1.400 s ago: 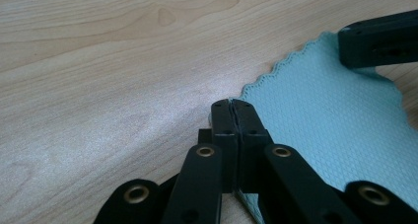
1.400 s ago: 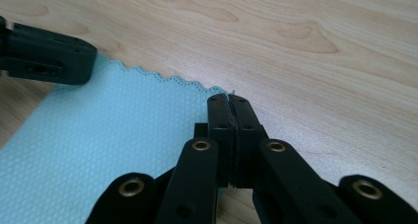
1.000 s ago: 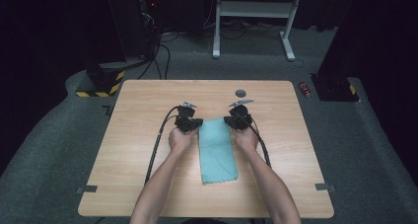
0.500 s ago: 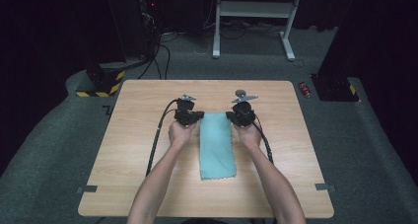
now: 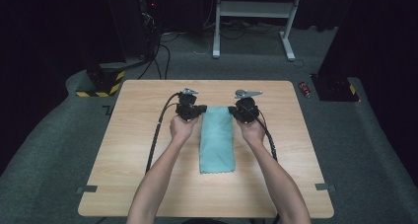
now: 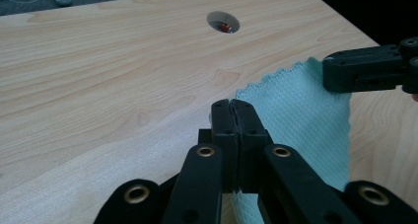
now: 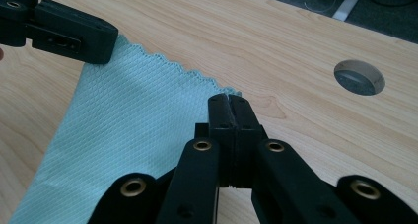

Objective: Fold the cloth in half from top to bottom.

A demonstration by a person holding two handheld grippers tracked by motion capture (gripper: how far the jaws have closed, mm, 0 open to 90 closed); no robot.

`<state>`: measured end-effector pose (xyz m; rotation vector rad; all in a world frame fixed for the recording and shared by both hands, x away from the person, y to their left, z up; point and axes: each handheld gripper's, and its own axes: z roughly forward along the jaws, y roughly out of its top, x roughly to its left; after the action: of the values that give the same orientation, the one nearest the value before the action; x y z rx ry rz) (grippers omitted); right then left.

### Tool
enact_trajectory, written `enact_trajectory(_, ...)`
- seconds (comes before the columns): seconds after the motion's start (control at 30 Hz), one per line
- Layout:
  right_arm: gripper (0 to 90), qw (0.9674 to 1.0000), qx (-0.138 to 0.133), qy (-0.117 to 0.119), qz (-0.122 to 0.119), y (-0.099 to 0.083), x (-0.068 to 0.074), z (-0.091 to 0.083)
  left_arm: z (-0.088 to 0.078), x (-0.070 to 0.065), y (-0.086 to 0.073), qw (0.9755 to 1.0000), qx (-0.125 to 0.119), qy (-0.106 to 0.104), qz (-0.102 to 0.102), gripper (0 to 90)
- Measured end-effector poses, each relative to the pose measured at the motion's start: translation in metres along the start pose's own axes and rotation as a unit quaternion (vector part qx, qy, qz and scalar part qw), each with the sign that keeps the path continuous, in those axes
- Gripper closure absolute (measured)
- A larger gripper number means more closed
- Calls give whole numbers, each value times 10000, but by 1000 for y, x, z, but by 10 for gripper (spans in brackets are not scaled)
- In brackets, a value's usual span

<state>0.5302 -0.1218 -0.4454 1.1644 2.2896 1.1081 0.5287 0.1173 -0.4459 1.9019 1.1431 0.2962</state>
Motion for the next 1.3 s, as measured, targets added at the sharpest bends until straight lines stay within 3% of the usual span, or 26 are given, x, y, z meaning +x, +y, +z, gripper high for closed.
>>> enact_trajectory(0.43,900,9997,-129,160,-105,-16,5,-12,-12,-5,-12,9997,-108,-185,94,891)
enact_trajectory(0.83,900,9994,-147,263,-168,-25,8,-16,-18,-9,-19,9990,-6,-295,322,890)
enact_trajectory(1.3,900,9987,-125,320,-365,-31,15,-21,-22,-8,-31,9986,26,-433,313,889)
